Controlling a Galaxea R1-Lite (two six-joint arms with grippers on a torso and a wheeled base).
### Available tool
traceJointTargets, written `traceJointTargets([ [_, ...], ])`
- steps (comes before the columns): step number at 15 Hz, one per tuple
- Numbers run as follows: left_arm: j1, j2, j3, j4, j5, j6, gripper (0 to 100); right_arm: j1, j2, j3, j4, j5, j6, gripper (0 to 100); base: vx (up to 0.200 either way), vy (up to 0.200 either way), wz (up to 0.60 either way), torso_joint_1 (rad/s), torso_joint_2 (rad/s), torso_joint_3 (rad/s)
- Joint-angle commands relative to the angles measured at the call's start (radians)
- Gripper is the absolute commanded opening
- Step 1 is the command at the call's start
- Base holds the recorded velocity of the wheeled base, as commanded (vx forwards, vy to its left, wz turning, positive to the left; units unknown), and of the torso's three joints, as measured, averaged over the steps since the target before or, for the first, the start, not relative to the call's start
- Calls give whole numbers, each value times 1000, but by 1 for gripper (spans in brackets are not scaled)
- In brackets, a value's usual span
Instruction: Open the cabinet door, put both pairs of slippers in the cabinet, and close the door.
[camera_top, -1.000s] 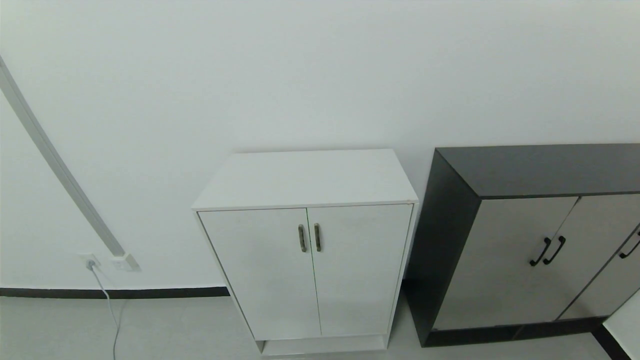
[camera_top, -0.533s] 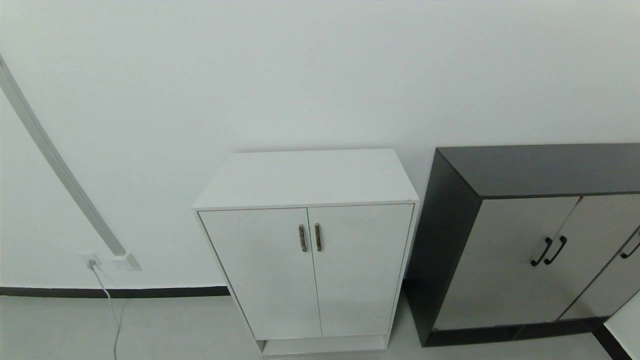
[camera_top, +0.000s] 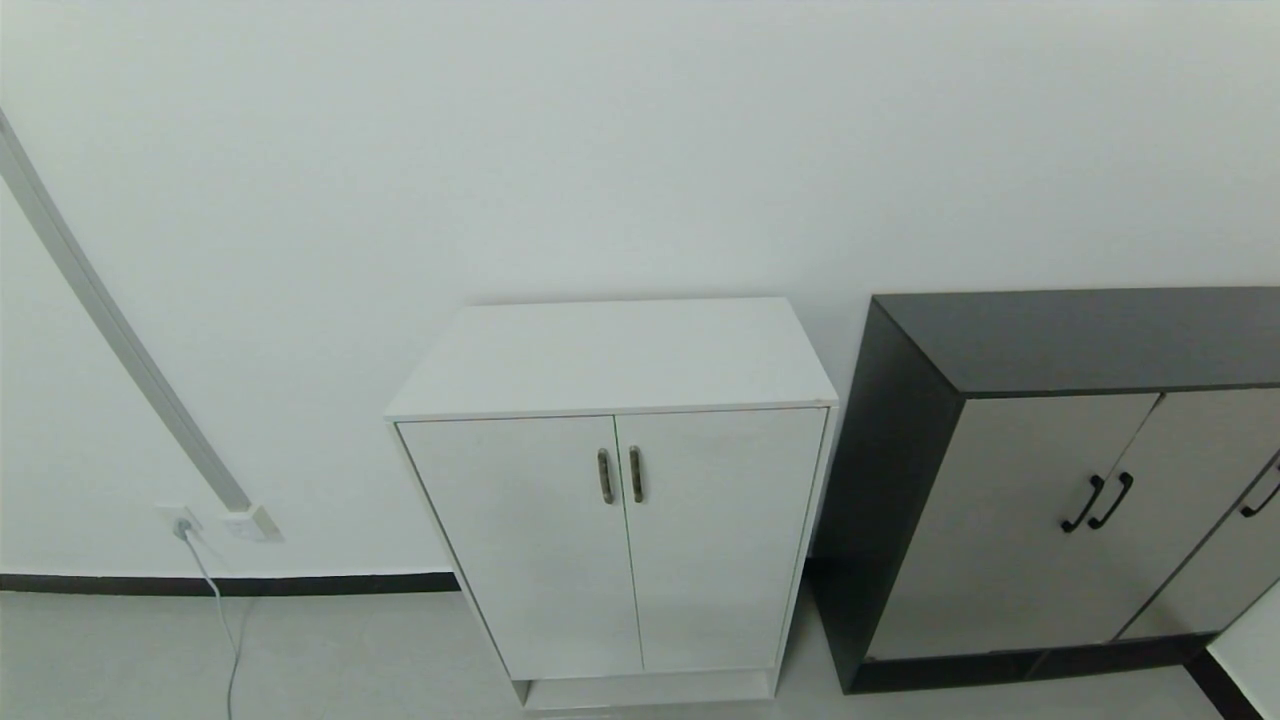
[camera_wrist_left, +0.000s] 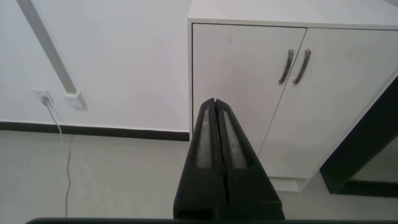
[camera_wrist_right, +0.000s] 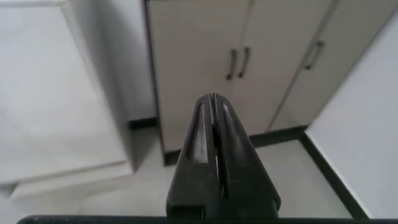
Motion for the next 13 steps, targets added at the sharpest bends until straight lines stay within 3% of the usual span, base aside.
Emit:
traceJointTargets([
  [1, 0, 0, 0, 0, 1, 0, 0, -29, -76, 12, -8, 59, 11, 0, 0, 0, 0, 0, 0, 0],
  [3, 0, 0, 0, -2, 1, 0, 0, -27, -74, 67, -81, 266, 68, 0, 0, 0, 0, 0, 0, 0],
  [13, 0, 0, 0, 0, -2, 3, 0, -26, -74, 67, -81, 281, 54, 0, 0, 0, 0, 0, 0, 0],
])
